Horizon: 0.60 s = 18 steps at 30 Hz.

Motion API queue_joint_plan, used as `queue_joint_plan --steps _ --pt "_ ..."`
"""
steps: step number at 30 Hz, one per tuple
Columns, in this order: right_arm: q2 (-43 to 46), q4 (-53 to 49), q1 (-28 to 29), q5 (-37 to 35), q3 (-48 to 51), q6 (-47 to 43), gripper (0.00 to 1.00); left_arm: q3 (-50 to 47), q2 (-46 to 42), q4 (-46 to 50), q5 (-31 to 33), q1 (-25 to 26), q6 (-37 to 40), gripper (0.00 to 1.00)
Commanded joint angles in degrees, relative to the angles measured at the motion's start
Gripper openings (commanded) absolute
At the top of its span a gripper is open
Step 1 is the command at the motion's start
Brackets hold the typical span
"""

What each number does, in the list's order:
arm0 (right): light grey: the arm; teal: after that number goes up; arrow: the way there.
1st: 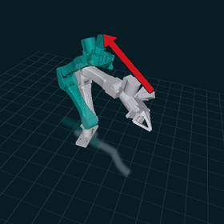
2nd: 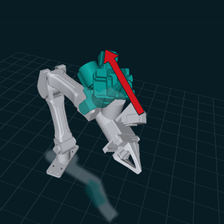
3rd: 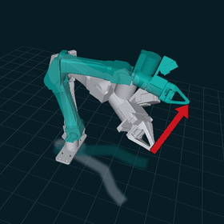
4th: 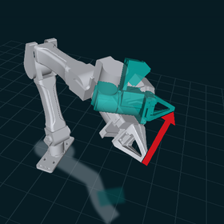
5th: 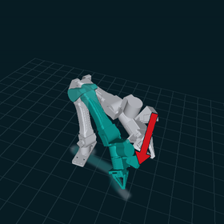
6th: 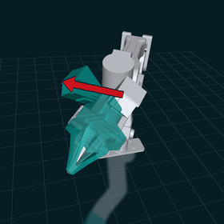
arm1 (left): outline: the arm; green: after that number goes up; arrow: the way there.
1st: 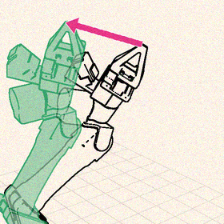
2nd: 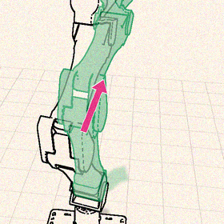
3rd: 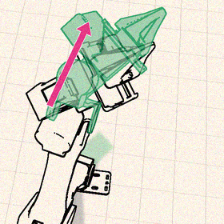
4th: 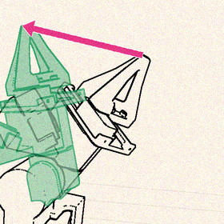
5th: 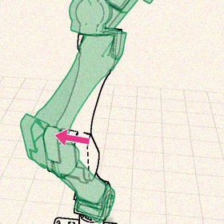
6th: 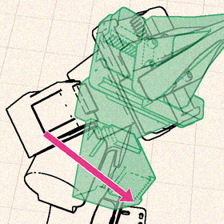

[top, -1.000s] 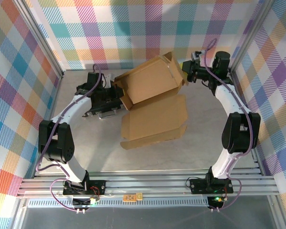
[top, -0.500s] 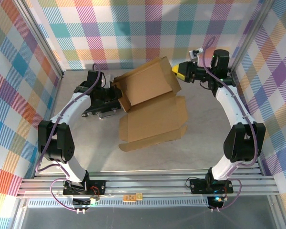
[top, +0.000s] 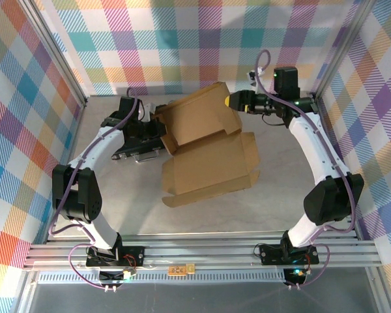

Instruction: Fold the paper box

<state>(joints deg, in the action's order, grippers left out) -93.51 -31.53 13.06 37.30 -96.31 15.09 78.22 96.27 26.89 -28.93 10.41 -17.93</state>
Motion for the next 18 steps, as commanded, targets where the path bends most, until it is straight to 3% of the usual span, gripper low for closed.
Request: queue_joint_plan --steps 1,10,18 --pt "0.97 -6.48 2.54 -12.08 -2.18 -9.27 0.55 1.06 -2.75 0.89 -1.04 -0.37 1.23 0.00" --pt "-1.80 -7.59 8.61 -33.27 -4.40 -16.11 0.56 1.58 -3.72 2.45 -0.04 0.21 3.03 0.00" --pt "-6.58 -7.03 9.59 -36.79 -8.07 -17.90 0.57 1.59 -4.24 3.61 0.45 0.48 3.87 0.00"
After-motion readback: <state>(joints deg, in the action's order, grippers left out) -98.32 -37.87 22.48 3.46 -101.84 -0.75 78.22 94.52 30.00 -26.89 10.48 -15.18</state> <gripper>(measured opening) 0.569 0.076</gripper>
